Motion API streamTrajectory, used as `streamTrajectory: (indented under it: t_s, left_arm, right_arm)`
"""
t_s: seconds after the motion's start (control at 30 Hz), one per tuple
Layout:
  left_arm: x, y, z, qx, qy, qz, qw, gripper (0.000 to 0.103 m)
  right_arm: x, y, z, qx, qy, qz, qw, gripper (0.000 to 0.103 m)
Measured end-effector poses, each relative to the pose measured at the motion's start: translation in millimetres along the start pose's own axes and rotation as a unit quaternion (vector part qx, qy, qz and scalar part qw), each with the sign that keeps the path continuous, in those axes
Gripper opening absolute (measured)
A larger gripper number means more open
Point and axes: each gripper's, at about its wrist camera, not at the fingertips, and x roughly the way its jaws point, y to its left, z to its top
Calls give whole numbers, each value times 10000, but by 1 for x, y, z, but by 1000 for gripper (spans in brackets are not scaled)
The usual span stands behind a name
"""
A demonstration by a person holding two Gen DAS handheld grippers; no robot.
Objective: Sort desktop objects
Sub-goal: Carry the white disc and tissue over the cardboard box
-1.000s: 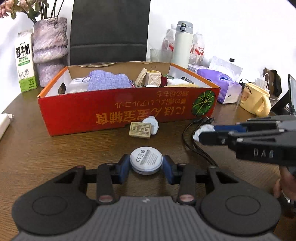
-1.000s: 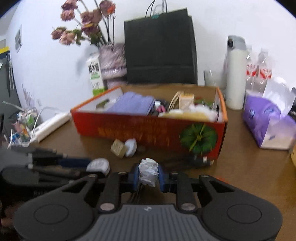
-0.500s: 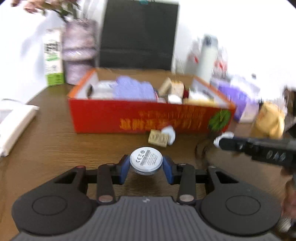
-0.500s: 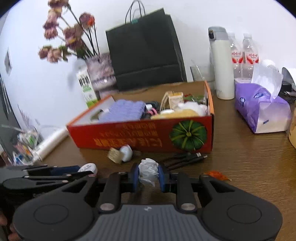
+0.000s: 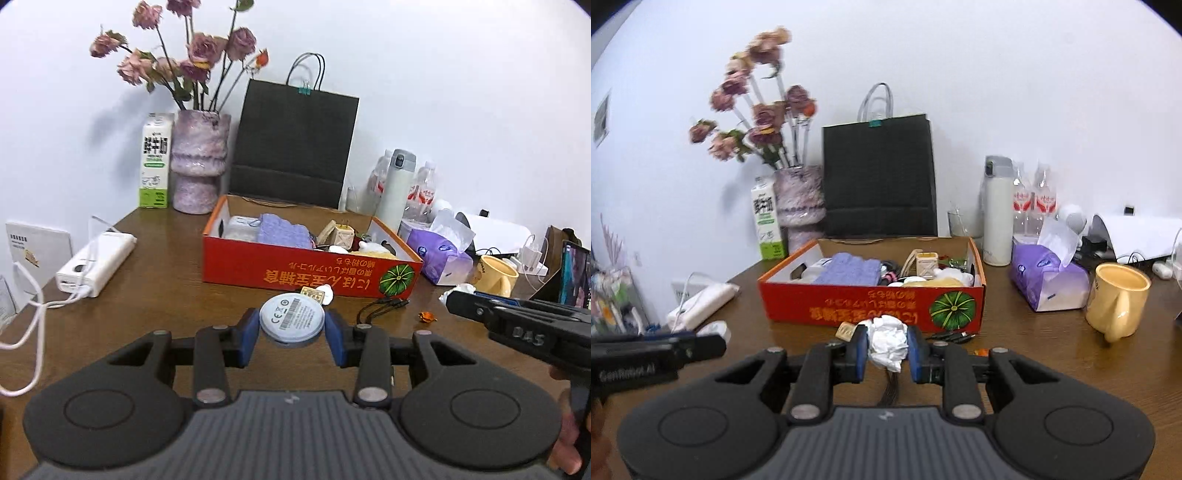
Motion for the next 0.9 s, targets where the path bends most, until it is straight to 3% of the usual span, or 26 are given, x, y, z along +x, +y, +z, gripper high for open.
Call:
streamTrajectory:
  t_s: [0.07,0.3,0.5,0.63,0.73,0.9]
  left_arm:
    - [-14,4,0,-63,-93,-35,9999,40]
    - [-38,13,10,-154,-346,-36,9993,40]
    - [-13,13,63,147,-453,-297,9984,40]
    - [55,15,111,342,-187,-358,9986,40]
    - [134,12,132,615,317,-306,9971,40]
    - [250,2,128,849,1211,20,9890,40]
  right_arm:
    - [-16,-2,2,247,15,286,9993,21]
    - [-53,0,15,319,-294,371,9984,21]
    - [-34,-10,47,239,-416,402,9980,21]
    - [11,-27,86,247,-327,608,9973,21]
    - [71,-35,119,63,28,663,9978,22]
    - [205,-51,145,245,1456,749,9862,22]
